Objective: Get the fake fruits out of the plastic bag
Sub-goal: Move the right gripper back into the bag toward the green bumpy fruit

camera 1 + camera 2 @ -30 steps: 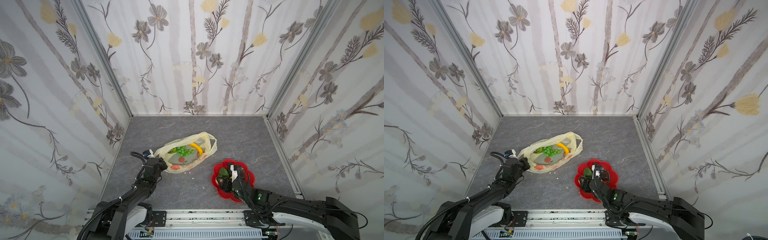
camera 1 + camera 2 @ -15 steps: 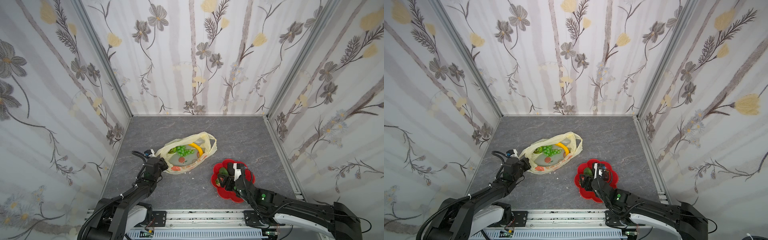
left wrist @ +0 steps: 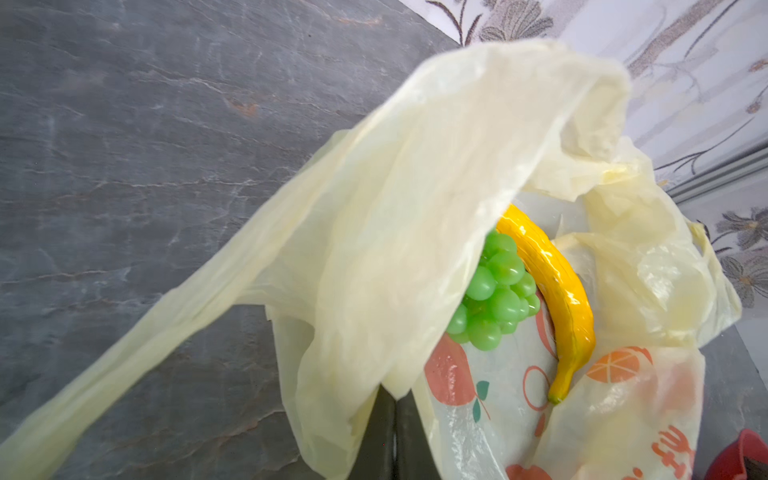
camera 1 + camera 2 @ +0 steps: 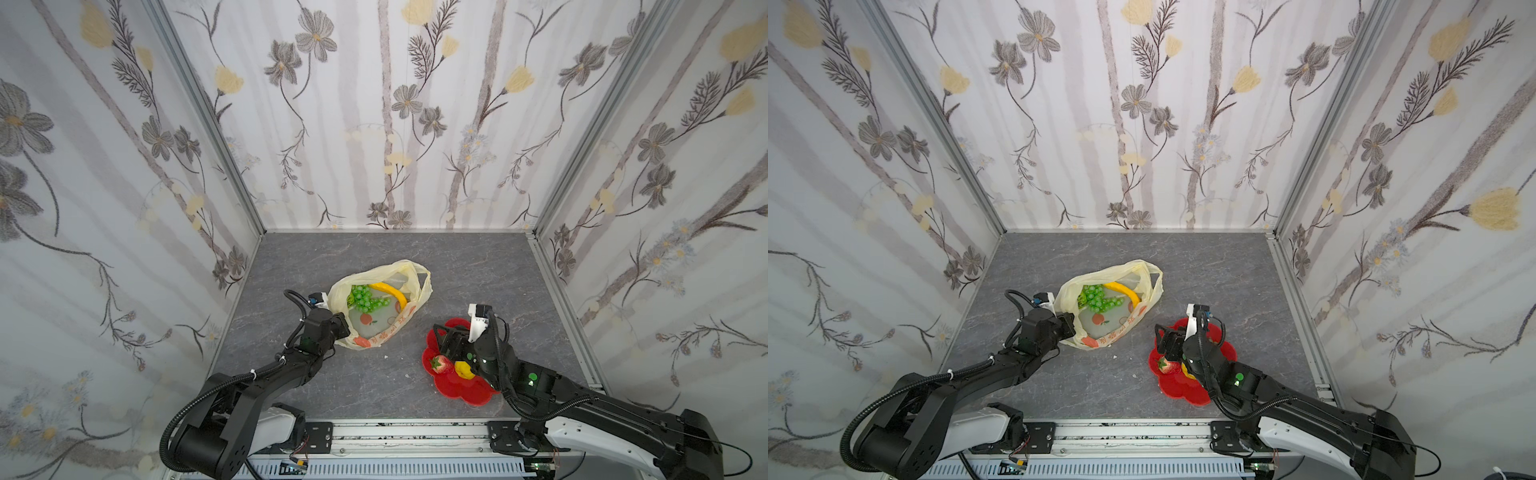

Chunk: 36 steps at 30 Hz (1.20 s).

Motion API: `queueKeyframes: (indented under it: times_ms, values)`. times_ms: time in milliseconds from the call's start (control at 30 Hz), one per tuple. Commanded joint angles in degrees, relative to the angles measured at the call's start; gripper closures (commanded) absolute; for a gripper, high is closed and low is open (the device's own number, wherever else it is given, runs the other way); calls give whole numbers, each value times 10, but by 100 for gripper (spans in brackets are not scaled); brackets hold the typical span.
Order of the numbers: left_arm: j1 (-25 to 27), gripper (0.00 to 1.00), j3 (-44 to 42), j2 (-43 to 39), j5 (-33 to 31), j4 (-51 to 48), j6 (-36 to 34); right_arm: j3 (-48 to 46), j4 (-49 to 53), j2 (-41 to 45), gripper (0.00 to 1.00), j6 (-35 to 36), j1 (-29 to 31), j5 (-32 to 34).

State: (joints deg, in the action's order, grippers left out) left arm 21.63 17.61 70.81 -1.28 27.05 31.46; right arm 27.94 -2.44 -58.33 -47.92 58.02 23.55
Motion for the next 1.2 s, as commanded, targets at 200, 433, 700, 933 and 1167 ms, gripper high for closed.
queueKeyframes:
  times_ms: [200, 433, 700, 933, 1167]
  values:
    - [34, 100, -4, -38, -33, -28, 10, 215, 17, -242, 24, 122, -27, -119]
    - [15, 100, -35, -99, -51, -76, 46, 384, 123, -426, 30, 260, -54, -167]
    - [-19, 100, -55, -198, -74, -129, 87, 526, 150, -556, 37, 290, -45, -232]
    - [-22, 100, -41, -232, -67, -159, 86, 645, 175, -671, 38, 272, -6, -263]
    - [-21, 100, -32, -236, -40, -164, 95, 739, 182, -760, 38, 229, 4, -263]
